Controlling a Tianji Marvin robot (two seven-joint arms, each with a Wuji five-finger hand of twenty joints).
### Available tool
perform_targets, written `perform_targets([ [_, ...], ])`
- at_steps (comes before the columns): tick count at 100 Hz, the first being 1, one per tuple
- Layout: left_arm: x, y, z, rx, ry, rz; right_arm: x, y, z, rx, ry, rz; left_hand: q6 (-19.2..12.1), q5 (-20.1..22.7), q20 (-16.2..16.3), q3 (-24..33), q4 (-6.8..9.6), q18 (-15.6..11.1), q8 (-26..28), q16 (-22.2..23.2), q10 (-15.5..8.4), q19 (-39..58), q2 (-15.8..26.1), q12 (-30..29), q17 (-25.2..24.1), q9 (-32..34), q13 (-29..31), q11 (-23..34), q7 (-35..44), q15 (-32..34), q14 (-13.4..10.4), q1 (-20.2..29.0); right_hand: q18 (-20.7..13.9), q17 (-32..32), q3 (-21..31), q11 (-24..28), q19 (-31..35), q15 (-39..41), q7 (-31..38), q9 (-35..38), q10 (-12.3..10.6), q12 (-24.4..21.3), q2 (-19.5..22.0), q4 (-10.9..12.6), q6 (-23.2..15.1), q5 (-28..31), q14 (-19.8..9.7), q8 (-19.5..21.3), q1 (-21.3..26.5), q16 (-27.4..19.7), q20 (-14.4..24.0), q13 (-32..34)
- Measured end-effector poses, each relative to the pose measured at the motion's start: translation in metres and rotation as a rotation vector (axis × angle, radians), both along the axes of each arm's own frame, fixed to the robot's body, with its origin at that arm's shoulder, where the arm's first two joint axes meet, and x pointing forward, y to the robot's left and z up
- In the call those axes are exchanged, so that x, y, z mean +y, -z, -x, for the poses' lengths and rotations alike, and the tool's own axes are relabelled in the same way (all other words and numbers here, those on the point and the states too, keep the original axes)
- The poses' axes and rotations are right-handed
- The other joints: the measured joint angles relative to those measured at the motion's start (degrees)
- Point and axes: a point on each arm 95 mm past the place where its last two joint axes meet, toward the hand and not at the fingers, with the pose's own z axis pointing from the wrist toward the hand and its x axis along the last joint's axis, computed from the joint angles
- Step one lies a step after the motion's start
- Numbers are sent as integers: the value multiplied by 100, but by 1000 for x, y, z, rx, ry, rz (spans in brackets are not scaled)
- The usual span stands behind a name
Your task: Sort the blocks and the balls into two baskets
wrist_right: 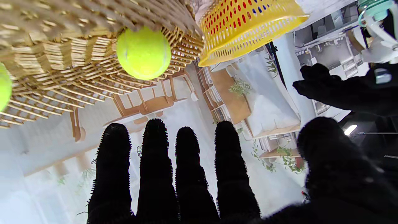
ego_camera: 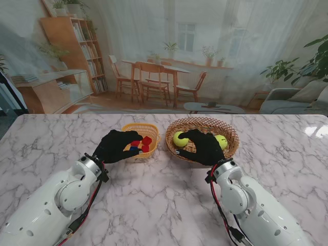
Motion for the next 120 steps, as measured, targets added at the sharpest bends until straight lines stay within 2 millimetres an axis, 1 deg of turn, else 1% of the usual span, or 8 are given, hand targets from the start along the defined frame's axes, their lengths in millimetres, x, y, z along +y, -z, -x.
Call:
perform_targets([
  [13,-2,3,-3,13,0,-4,-2,9,1,16,13,-8,0,0,0,0,0,0,0,0,0,0,0,0,0,0,0,0,-1,0,0,0,4,2,0,0,0,1,0,0,-2,-2,0,1,0,0,32,51,0,2,0,55],
  [40,-5,8,-15,30,-7,-30,-9,14,-4,26,5,-14,0,0,0,0,0,0,0,0,0,0,0,0,0,0,0,0,-1,0,0,0,5,2,0,7,0,1,6,71,-63,3,0,2,-17,0,28,53,0,2,0,58],
  [55,-5,7,-15,29,-2,-34,-9,13,-6,25,-7,-12,0,0,0,0,0,0,0,0,0,0,0,0,0,0,0,0,-1,0,1,0,6,2,0,7,0,1,6,76,-71,3,0,3,-18,0,28,53,-4,2,0,59],
  [79,-4,3,-12,18,21,0,-8,0,0,-27,-50,-42,0,-2,0,0,0,0,-3,0,0,0,0,0,0,0,0,0,-22,0,7,0,7,124,0,14,0,7,68,149,-73,7,0,37,-20,0,25,53,-4,3,0,126],
  [89,-3,-2,-7,7,30,33,-4,-5,2,-34,-64,-46,0,-155,0,0,0,0,-41,-57,1,-74,0,-6,0,0,0,-1,-103,-7,27,0,7,236,0,15,2,7,68,218,-73,7,0,37,-20,0,25,53,-6,4,-30,195],
  [96,-3,-5,-2,-4,45,51,-2,-6,3,-30,-77,-46,16,-241,-51,0,0,0,-133,-136,4,-149,0,-138,24,-8,0,-136,-216,-72,36,0,8,296,0,12,2,7,68,217,-73,5,0,37,-20,0,25,53,-7,4,-82,197],
  [102,-5,-7,2,-8,57,70,0,-6,3,-22,-86,-49,24,-318,-66,0,0,-70,-159,-162,7,-207,1,-207,52,-78,0,-205,-290,-77,38,0,8,301,0,11,2,7,68,217,-72,5,0,37,-20,0,25,53,-7,4,-90,197],
  [120,-8,-9,6,-22,73,98,3,-5,5,-14,-94,-53,30,-306,-95,0,0,-70,-220,-196,7,-207,2,-218,55,-79,0,-206,-319,-77,38,0,8,302,0,10,2,7,68,218,-73,-47,0,37,-20,0,25,53,-7,4,-148,197],
])
